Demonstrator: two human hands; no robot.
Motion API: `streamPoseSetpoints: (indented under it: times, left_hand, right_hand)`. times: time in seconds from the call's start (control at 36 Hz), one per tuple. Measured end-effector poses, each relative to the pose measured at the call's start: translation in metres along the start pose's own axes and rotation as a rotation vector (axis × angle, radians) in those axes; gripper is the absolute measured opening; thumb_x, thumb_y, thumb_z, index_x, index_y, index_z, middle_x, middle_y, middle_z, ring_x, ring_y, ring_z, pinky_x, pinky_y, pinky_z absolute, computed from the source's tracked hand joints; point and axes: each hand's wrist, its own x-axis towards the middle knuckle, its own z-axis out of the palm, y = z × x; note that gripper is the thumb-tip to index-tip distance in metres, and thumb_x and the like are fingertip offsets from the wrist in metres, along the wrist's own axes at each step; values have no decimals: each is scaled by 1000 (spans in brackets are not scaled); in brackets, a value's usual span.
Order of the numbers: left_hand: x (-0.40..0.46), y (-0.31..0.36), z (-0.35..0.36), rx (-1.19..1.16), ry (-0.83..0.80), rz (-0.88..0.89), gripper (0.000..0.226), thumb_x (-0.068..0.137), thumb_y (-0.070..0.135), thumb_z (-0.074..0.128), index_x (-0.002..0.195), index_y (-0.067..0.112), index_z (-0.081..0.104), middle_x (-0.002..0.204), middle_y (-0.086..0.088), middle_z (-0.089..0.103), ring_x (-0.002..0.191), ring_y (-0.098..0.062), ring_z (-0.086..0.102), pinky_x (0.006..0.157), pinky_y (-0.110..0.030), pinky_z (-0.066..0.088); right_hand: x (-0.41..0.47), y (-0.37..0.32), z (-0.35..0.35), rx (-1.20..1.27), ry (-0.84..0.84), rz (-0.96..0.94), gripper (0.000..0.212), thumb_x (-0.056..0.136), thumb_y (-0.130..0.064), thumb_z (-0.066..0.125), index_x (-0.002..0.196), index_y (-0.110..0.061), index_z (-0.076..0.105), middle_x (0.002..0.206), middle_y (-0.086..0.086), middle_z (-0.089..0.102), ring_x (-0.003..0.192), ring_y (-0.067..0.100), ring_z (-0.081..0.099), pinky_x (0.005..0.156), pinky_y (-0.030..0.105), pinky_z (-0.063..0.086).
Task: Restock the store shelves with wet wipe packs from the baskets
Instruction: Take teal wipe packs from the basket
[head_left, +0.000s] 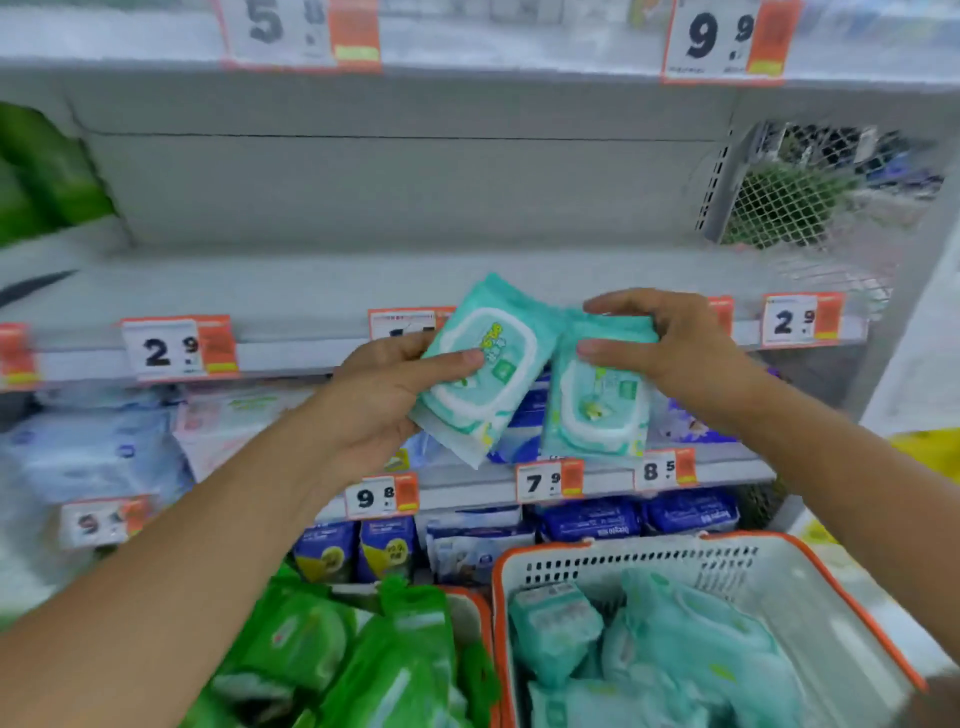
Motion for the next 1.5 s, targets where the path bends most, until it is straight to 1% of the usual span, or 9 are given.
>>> streamPoseSetpoints:
  times: [0.06,0.17,0.31,0.64,0.89,1.06,1.28,1.39,1.5]
  left_hand:
    - [-8,-13,-3,15,32,-34,33,71,14,73,103,8,72,97,-7,77,77,-13,74,65,-23,59]
    - [-17,-40,-8,44,22,-116,27,81,10,69,108,8,70,101,-9,77,79,-14,73,66,-24,60]
    - [-17,-62,-8,28,63,-179,10,89,8,64,98,7,69,95,-11,77,74,-15,73,65,-26,61]
    - [0,-88,11,289,-58,-234,16,88,4,64,101,12,70,98,-9,77,75,-15,73,63,-23,60]
    - [7,-201,52,484,-202,-473,31,92,10,67,123,11,63,121,-13,70,110,-25,66,92,-36,52]
    - [1,-294,55,1335,-432,-261,69,98,37,57,156,16,27,160,-7,30,142,-25,37,112,-31,33]
    - [-29,-315,-1,1748,-663,-3,49,92,59,53,129,27,62,166,-3,12,146,-27,28,117,-37,26]
    - [-37,-323,-6,1778,-669,153,40,94,53,41,90,26,71,108,5,64,103,-15,55,108,-38,33]
    - [-44,-328,-8,1754,-604,204,35,90,41,38,65,22,54,71,6,54,76,-12,46,105,-36,35]
  right_hand:
    - [-13,13,5,245,-54,248,40,70,-43,82,99,-16,78,101,16,76,97,44,70,92,63,51]
    - [-39,22,9,385,-186,409,18,97,-24,60,97,-11,73,99,8,77,84,15,74,81,29,61]
    - [-48,36,5,312,-226,410,13,96,-18,61,100,-12,72,91,3,78,79,11,74,68,22,59]
    - [-61,65,-23,46,-405,421,50,67,-31,82,112,-12,71,108,14,75,99,30,73,88,43,59]
    - [-80,136,-23,-437,-850,545,46,75,-32,86,117,-24,69,114,-3,64,97,7,64,71,25,53]
    - [-125,214,-3,-1022,-941,455,73,87,-32,77,146,-10,41,142,14,52,120,30,56,95,30,45]
    - [-193,186,41,-1223,-982,232,88,85,-72,56,148,-15,36,157,14,25,138,40,35,104,49,43]
    - [-224,174,86,-976,-1096,378,79,87,-73,51,131,-7,56,133,14,54,122,34,54,95,41,49]
    - [-255,168,139,-610,-1137,782,84,70,-61,75,131,-6,58,128,13,61,106,30,63,88,38,55]
